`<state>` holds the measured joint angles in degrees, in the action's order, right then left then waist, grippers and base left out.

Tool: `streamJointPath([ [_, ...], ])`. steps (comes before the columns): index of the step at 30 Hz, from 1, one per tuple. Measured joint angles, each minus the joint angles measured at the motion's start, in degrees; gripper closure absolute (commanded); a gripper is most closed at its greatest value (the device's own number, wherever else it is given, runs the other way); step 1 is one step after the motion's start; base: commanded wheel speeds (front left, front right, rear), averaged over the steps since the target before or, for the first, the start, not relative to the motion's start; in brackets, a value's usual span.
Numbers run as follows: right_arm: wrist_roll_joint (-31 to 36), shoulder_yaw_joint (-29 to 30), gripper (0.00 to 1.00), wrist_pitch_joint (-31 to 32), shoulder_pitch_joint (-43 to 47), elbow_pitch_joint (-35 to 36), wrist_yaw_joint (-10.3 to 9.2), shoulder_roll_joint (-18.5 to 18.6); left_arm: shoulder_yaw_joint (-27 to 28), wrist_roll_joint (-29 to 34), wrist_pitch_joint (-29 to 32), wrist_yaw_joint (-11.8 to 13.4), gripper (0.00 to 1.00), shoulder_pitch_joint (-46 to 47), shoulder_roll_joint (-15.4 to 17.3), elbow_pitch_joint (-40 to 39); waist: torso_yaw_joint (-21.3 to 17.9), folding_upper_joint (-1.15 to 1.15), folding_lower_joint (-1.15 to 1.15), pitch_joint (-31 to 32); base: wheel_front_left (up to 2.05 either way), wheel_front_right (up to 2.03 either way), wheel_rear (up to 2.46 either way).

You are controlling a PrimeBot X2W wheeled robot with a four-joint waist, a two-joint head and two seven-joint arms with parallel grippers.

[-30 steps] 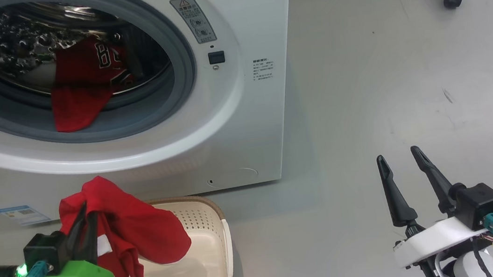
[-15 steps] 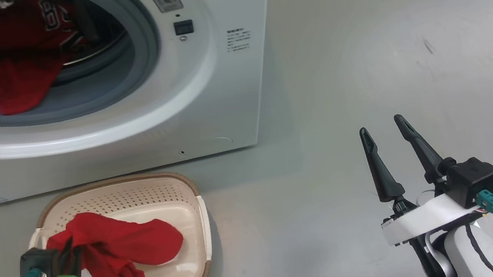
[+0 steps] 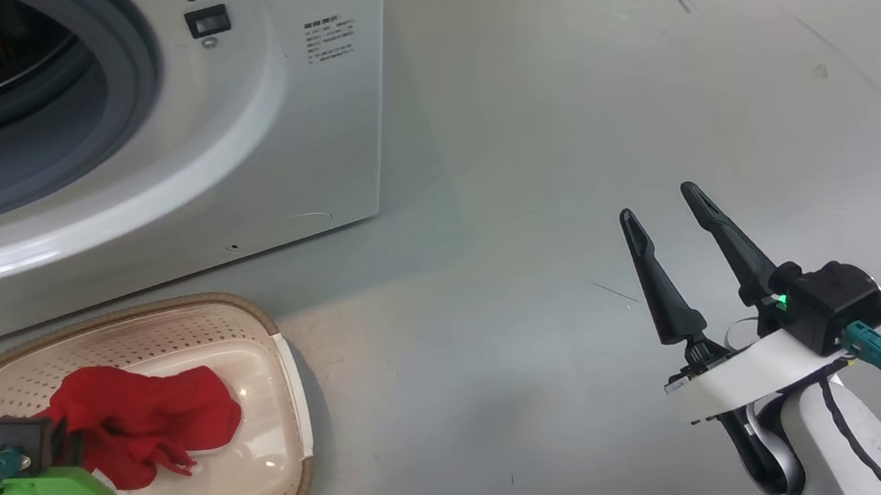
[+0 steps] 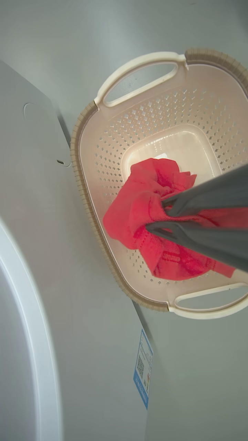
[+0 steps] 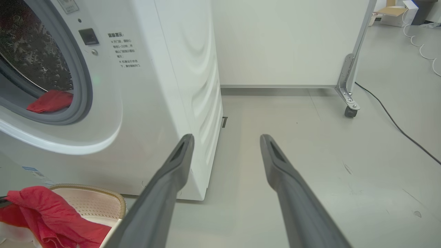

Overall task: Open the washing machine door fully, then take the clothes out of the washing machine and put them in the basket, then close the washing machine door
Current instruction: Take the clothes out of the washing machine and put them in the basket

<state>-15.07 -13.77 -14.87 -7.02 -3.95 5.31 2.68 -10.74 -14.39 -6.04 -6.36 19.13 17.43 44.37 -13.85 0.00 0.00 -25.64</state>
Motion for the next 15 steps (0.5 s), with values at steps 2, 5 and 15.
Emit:
streamJointPath([
  [2,-0.04,-0.24,0.0,0.0,-0.16,0.13,-0.08,-0.01,0.13,0.0,0.22,0.0,1.0,0.7,0.34,0.86,-1.05,0.0,0.0,-0.95,0.0,0.0,0.0],
  [5,-0.41,-0.74,0.0,0.0,-0.66,0.26,-0.47,-0.07,0.41,-0.04,0.98,0.03,1.0,1.69,0.73,2.4,-2.59,0.0,0.0,-2.36,0.0,0.0,0.0],
  [15,-3.05,-1.51,0.0,0.0,-1.83,1.02,-1.96,-0.18,0.96,-0.22,1.94,0.08,1.0,3.35,1.29,7.4,-6.89,0.0,0.0,-5.85,0.0,0.0,0.0],
])
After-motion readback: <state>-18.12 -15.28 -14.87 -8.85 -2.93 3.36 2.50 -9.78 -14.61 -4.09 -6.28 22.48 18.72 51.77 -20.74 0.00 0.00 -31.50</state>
